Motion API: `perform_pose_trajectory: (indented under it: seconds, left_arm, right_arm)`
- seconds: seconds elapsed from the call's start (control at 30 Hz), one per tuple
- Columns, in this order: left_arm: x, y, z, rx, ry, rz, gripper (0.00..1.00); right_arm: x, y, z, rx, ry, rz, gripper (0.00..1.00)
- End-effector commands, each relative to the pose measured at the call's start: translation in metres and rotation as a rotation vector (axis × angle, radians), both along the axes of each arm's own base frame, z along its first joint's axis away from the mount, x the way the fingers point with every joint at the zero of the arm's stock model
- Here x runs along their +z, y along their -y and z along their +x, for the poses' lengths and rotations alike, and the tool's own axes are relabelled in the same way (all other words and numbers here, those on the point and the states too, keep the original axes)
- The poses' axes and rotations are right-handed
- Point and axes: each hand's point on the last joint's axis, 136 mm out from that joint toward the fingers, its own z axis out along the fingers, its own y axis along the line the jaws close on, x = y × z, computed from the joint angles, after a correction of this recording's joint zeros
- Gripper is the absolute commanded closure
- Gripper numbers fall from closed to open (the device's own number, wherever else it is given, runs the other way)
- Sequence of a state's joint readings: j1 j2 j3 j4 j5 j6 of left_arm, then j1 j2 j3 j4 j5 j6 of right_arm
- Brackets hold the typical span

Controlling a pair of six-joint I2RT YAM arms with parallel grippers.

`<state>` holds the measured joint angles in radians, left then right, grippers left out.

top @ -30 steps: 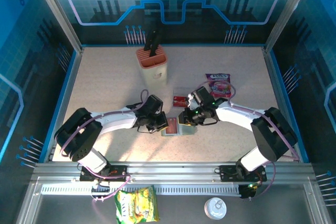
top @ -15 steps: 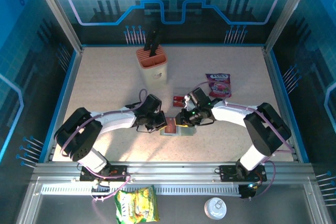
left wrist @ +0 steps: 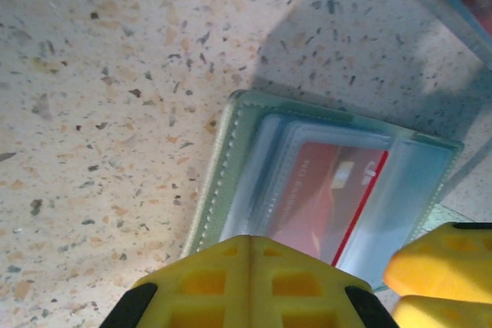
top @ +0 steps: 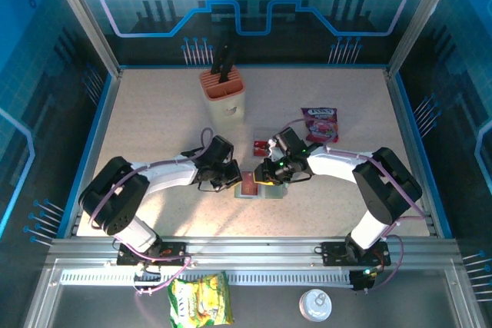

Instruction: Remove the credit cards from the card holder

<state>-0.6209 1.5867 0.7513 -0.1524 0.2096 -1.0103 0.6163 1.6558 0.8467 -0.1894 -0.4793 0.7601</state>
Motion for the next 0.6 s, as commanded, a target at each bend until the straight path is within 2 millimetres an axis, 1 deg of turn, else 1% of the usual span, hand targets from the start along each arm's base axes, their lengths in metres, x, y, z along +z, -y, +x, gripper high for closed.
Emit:
perform_pose_trajectory:
  seconds: [0.0,0.2,0.4,0.57]
  left_arm:
    - [0.001,0.004,-0.001,-0.032,-0.007,-0.015,1.00]
    - [-0.003,0.002,-0.008,-0.024,-0.027,-0.021,1.00]
    - [-0.004,0.001,-0.010,-0.020,-0.034,-0.017,1.00]
    - [-0.004,0.000,-0.011,-0.018,-0.036,-0.012,1.00]
  right_arm:
    - [0.003,-0.008,0.000,0.012,-0.002,0.011,0.72]
    - [0.001,-0.008,0.000,0.014,-0.004,0.008,0.71]
    - [-0.003,-0.010,0.000,0.022,-0.014,0.011,0.71]
    - [-0.006,-0.013,0.000,0.022,-0.020,0.023,0.74]
